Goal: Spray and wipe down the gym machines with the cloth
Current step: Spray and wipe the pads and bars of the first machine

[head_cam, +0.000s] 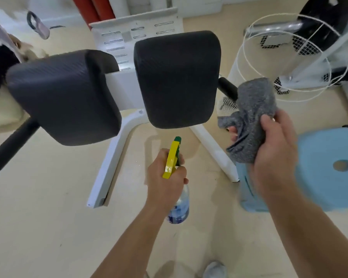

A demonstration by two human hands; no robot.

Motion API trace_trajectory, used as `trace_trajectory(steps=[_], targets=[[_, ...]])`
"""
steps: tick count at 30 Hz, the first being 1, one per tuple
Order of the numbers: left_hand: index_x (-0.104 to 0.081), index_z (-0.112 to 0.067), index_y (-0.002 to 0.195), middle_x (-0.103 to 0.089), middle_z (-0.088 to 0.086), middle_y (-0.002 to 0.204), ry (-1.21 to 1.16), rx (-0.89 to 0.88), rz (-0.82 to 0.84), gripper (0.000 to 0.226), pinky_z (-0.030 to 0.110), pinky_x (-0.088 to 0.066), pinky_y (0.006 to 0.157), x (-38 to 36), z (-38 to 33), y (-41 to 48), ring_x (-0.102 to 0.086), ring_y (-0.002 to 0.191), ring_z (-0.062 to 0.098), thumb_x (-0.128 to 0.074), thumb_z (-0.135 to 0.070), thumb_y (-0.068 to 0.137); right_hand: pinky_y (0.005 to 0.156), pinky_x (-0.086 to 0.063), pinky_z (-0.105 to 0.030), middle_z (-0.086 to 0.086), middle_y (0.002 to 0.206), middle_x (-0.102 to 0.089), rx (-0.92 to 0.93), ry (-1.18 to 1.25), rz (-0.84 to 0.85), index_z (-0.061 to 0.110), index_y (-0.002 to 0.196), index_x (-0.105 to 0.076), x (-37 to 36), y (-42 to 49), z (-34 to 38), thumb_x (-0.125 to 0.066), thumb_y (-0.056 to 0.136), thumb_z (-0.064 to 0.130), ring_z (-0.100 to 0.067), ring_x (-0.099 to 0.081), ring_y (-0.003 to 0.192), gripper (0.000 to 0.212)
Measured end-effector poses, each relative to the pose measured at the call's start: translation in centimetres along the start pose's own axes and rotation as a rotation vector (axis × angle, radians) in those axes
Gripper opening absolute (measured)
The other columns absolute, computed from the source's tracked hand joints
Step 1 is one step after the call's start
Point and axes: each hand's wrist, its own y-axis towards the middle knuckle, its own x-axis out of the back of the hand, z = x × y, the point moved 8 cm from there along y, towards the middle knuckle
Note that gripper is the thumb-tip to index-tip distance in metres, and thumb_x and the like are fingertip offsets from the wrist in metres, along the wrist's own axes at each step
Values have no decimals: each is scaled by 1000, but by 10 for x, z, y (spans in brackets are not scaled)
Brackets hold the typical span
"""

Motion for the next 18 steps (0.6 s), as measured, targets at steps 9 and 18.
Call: trace_trajectory(steps=[9,18], targets=[[-72,-20,104,-68,-9,105,8,-139,81,50,8,-49,56,16,9,24,-64,75,7,-57,19,76,124,-18,-41,-12,163,-24,980,-1129,238,20,156,-29,-128,64,-21,-40,104,28,-30,-17,151,53],[-72,-21,99,-70,-8,98,-11,-356,25,50,20,-54,59,39,17,60,-64,59,13,-57,16,71,123,-11,-48,-11,163,-17,1366,-1327,51,20,157,-20,-103,52,-134,-41,101,25,-33,-11,152,59]])
